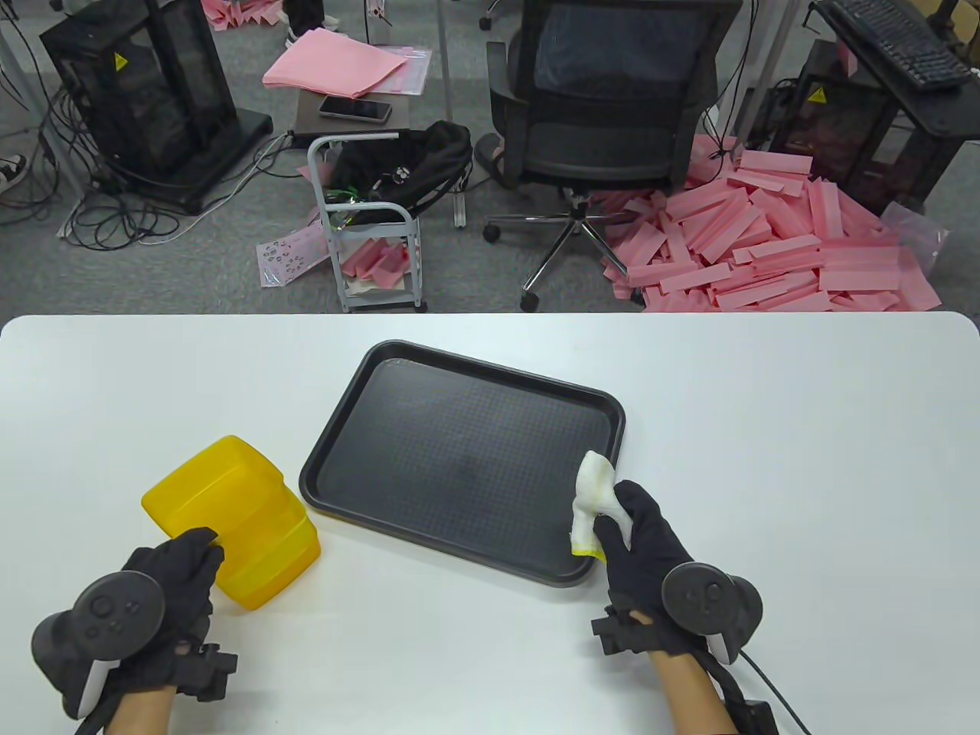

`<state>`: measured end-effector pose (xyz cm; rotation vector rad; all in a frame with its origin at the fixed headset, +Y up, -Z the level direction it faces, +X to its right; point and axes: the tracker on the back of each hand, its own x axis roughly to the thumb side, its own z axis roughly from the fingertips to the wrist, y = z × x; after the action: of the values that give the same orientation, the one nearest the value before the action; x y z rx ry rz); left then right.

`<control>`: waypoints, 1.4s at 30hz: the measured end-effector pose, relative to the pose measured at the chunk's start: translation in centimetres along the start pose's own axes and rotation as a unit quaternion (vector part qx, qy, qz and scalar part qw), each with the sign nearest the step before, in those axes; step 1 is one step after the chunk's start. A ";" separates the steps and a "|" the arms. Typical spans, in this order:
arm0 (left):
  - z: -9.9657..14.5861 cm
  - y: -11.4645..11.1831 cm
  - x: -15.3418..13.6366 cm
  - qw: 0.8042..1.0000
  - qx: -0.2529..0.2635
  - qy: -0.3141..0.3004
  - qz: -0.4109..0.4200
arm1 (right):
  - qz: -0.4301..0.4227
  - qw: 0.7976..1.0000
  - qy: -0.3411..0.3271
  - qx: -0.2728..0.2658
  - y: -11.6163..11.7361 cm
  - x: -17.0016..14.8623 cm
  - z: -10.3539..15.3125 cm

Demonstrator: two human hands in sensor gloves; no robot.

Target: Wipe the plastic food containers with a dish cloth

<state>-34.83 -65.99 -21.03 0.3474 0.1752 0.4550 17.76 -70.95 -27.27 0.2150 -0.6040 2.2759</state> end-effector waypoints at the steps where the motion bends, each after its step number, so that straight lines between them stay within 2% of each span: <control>1: 0.0 -0.2 0.0 1.000 -0.002 -0.002 -0.002 | 0.001 1.000 0.000 0.001 0.0 0.0 0.0; 8: 0.3 -1.5 -0.1 1.000 -0.019 -0.008 -0.012 | 0.002 1.000 0.001 0.006 0.0 0.0 0.0; 21: 0.8 -2.3 -1.1 1.000 -0.021 0.005 -0.017 | 0.001 1.000 0.003 0.014 0.2 0.0 0.0; 25: 1.1 -1.9 -1.4 1.000 -0.024 0.014 -0.007 | 0.000 1.000 0.004 0.018 0.2 0.0 0.0; 28: 1.5 -0.3 -1.2 0.999 0.023 0.010 0.022 | 0.000 1.000 0.005 0.019 0.3 -0.1 0.0; 32: 1.6 1.6 0.8 0.997 0.041 -0.019 0.063 | 0.001 1.000 0.008 0.024 0.3 -0.1 0.0; 34: 1.4 1.9 2.4 0.996 0.037 -0.038 0.073 | 0.002 1.000 0.009 0.026 0.4 -0.1 0.0; 37: 1.1 1.3 5.3 0.993 0.022 -0.073 0.086 | 0.004 1.000 0.010 0.029 0.4 -0.1 0.0; 42: 0.1 -1.4 10.6 0.987 0.004 -0.136 0.091 | 0.005 0.999 0.013 0.031 0.4 -0.2 -0.1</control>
<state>-24.82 -62.34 -22.37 0.4315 -0.1208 0.5820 17.62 -71.25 -27.50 0.2125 -0.5231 2.3045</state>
